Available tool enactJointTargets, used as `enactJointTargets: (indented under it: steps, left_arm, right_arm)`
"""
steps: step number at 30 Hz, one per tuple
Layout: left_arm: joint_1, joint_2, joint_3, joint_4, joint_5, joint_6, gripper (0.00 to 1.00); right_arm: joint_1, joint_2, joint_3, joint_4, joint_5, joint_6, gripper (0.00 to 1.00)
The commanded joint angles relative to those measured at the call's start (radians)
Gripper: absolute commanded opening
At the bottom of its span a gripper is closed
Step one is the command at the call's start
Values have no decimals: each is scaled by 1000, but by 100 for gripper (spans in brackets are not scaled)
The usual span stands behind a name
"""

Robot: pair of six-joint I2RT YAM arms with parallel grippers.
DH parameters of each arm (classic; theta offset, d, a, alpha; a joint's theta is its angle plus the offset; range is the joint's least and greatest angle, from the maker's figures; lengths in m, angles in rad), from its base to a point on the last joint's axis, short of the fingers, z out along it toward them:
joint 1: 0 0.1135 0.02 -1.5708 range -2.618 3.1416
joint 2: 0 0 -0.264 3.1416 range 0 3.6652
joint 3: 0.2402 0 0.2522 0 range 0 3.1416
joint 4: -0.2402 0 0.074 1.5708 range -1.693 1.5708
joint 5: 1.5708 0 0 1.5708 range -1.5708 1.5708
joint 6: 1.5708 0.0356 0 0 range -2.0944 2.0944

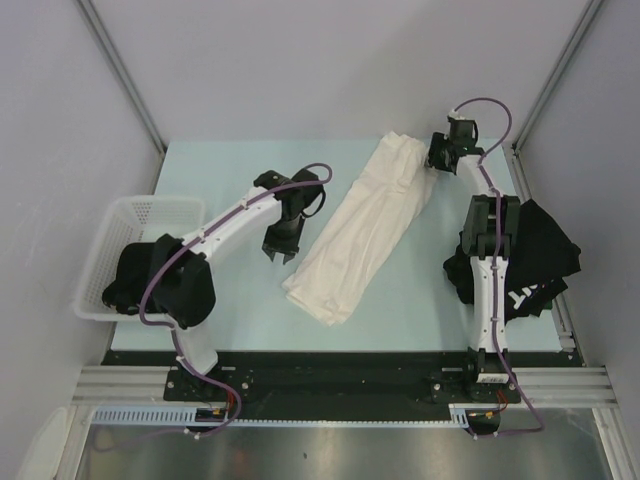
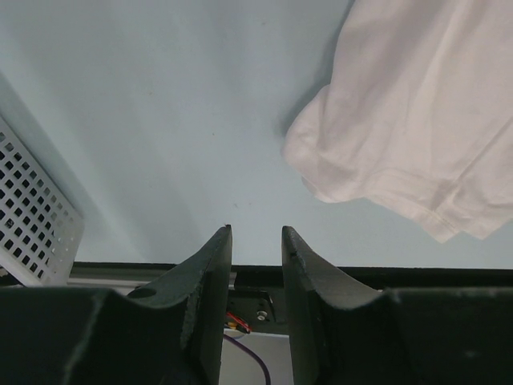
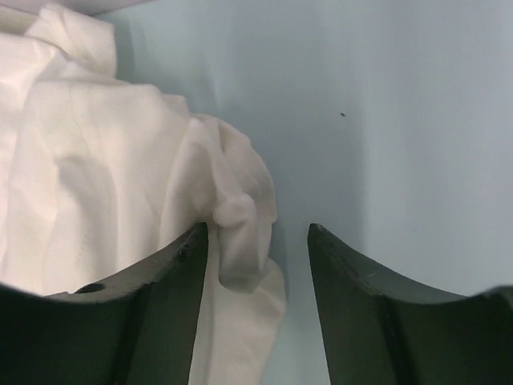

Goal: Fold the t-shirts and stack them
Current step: Rotate the tshirt 75 degrees

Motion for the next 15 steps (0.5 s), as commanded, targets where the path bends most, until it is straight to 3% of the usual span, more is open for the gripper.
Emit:
enactJointTargets:
  steps: [1,7,13,15]
  left_arm:
    - [-5,-14,14,18,15,-9,37]
    - [-5,-9,32,32,27,8,36]
    - [-5,-43,2,64,42,26,36]
    - [-5,-69,-21,81,45,32,37]
  right_arm:
    - [-27,-125,-92,-6,38,-23,60]
    - [-25,-270,-216,-34,64,-29,63]
    - [15,-481,-339,-86,115,-56,72]
    - [67,-546,-368,-146,150,-37,80]
